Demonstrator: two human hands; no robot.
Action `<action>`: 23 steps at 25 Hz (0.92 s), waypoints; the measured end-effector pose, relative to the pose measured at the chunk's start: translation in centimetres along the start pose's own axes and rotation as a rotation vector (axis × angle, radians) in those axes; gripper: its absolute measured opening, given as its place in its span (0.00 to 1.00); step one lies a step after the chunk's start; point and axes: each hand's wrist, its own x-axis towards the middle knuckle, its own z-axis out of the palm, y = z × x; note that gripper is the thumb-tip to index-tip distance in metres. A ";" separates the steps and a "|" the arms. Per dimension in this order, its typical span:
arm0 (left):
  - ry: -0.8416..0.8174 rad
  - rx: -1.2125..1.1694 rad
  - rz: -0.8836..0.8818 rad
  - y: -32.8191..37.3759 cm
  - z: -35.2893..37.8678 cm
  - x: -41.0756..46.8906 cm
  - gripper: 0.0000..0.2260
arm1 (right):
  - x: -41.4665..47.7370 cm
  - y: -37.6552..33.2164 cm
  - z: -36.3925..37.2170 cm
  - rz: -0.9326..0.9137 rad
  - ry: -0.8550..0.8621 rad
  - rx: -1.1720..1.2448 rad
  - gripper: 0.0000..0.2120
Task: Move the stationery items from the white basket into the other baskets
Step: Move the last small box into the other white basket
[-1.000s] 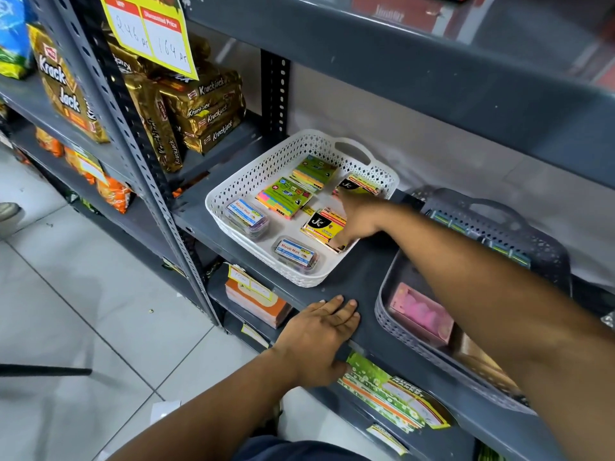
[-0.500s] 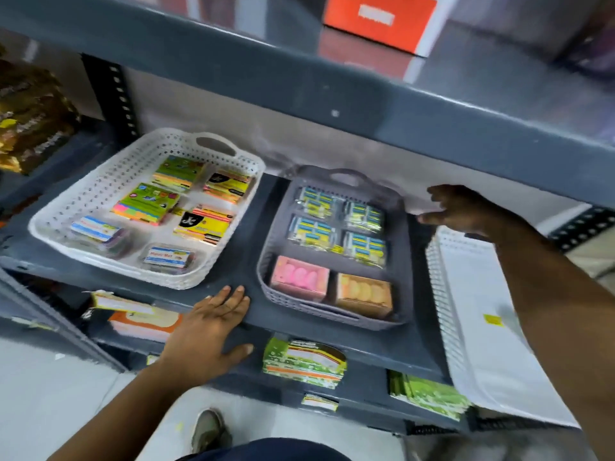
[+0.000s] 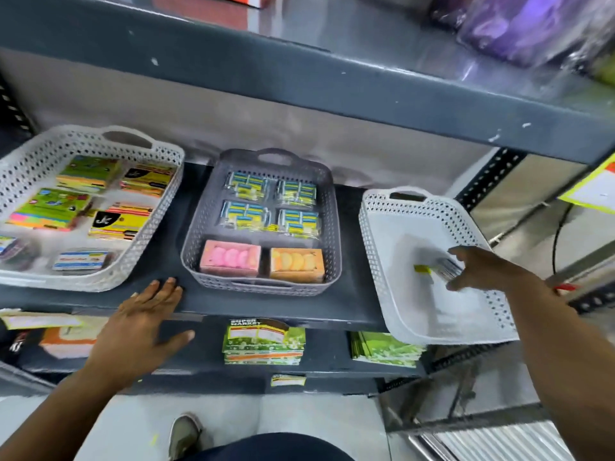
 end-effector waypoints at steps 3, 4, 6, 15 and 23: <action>-0.018 -0.001 -0.011 0.1 -0.2 -0.1 0.43 | 0.1 1.5 0.8 0.043 0.021 -0.017 0.48; -0.019 0.003 -0.011 0.2 -0.3 -0.1 0.41 | -0.1 1.7 1.0 0.047 0.044 -0.022 0.47; -0.029 0.013 -0.019 0.5 -0.5 -0.2 0.39 | -0.1 1.9 1.5 0.046 0.079 -0.026 0.42; -0.060 0.033 -0.033 0.9 -0.9 -0.4 0.37 | -0.1 -0.8 -1.0 0.071 0.227 0.081 0.30; -0.069 0.007 -0.032 1.1 -1.3 -0.6 0.35 | 0.2 -15.3 -6.9 -0.233 0.348 0.212 0.33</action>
